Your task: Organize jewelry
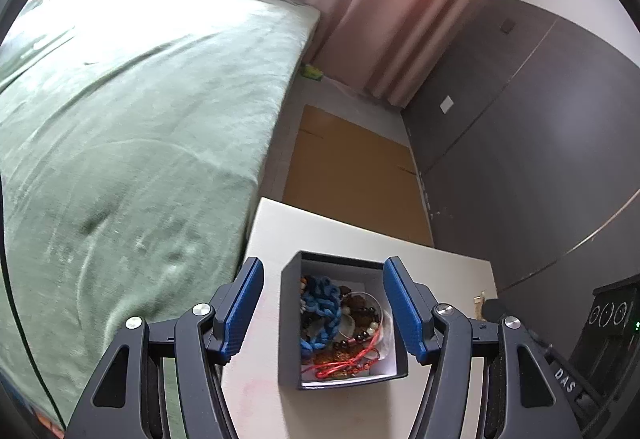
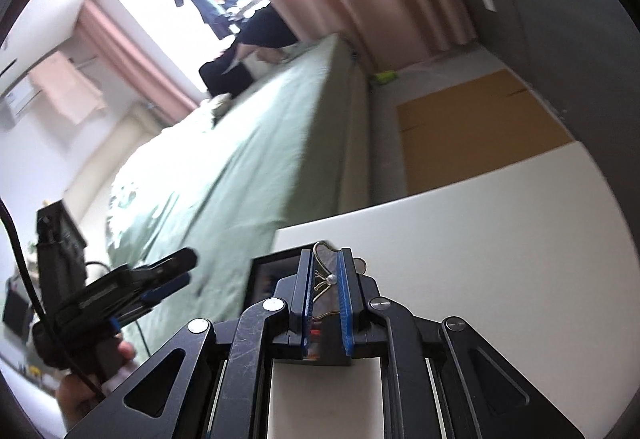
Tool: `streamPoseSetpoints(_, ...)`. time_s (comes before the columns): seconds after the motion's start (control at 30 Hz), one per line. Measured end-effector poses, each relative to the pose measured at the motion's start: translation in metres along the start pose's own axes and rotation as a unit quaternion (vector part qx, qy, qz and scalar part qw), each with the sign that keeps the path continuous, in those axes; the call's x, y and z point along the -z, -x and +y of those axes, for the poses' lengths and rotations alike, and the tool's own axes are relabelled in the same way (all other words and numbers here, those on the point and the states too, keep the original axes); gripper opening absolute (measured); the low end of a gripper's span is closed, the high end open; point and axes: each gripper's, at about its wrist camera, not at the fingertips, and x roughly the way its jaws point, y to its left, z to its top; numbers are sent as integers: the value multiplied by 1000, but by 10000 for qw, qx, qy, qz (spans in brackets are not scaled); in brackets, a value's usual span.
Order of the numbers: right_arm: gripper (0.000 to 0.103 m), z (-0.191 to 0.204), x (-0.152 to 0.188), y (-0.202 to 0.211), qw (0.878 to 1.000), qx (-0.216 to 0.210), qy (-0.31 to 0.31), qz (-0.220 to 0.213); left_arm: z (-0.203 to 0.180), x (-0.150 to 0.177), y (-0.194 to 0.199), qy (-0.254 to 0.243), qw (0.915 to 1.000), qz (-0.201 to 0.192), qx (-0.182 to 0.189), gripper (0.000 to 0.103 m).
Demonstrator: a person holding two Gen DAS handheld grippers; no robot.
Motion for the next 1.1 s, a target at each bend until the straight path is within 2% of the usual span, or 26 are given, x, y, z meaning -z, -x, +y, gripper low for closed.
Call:
streamPoseSetpoints(0.23, 13, 26, 4, -22, 9976, -684, 40, -24, 12, -6, 7, 68, 9999, -111, -71, 63)
streamPoseSetpoints(0.27, 21, 30, 4, -25, 9976, -693, 46, -17, 13, -6, 7, 67, 9999, -131, -79, 63)
streamPoseSetpoints(0.3, 33, 31, 4, -30, 9982, -591, 55, 89, 14, -6, 8, 47, 9998, -157, -91, 63)
streamPoseSetpoints(0.33, 63, 31, 4, -32, 9986, -505, 47, 157, 14, -6, 9, 10, 9998, -174, -101, 63)
streamPoseSetpoints(0.37, 71, 29, 6, -31, 9992, -377, -5, 127, 13, -5, 9, -16, 9998, -174, -111, 64)
streamPoseSetpoints(0.43, 71, 21, 6, -28, 9995, -292, -113, 20, 12, -4, 9, -68, 9998, -168, -115, 71)
streamPoseSetpoints(0.5, 71, 10, 3, -23, 9993, -253, -274, 59, 11, -3, 10, -98, 9996, -203, -178, 81)
streamPoseSetpoints(0.53, 71, 9, 2, -20, 9993, -233, -306, 28, 10, -2, 11, -122, 9994, -229, -221, 83)
streamPoseSetpoints(0.73, 71, -1, 1, 0, 9994, 34, -310, -151, -1, 8, 11, -338, 9989, -151, -275, 86)
streamPoseSetpoints(0.93, 71, -5, 3, 12, 9993, 306, -229, -59, -20, 22, 15, -700, 9970, -149, -310, 89)
streamPoseSetpoints(1.1, 73, -6, 6, 29, 9982, 596, -65, -17, -32, 34, 20, -821, 9962, -160, -232, 95)
